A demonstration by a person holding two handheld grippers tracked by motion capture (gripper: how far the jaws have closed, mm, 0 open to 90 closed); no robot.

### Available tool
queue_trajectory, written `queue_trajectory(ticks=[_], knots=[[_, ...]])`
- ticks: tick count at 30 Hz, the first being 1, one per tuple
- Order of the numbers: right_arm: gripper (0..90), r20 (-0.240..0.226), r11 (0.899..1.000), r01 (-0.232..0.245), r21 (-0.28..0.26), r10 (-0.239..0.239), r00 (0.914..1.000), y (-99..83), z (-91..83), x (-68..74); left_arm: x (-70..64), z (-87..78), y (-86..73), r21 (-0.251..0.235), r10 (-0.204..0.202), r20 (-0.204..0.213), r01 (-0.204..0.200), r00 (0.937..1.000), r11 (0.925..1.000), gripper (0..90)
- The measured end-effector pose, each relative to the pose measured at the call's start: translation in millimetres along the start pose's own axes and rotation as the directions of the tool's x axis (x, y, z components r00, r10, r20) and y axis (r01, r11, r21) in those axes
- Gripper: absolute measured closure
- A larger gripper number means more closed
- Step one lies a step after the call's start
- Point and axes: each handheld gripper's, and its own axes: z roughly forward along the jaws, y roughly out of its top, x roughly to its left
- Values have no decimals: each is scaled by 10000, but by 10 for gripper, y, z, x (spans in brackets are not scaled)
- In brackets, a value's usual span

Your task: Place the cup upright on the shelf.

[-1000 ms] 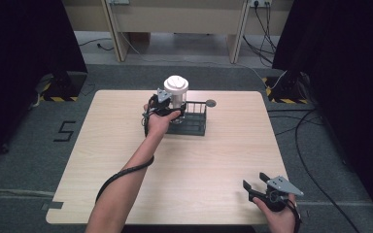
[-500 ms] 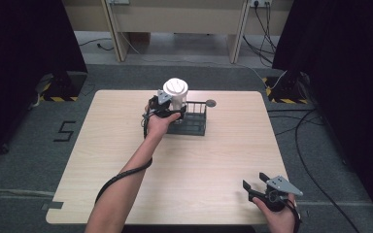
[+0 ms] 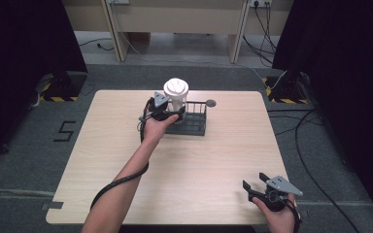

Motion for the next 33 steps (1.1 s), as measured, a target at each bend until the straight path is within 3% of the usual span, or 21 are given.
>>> queue_trajectory(ticks=[12,33], knots=[[257,34,10000,30,20,-30,10000,1,3,1,-18,-239,-25,81,218,271,-221,9994,9997,146],[257,78,10000,12,12,-12,10000,1,2,2,76,-645,-180,306,269,276,-278,9993,9991,150]])
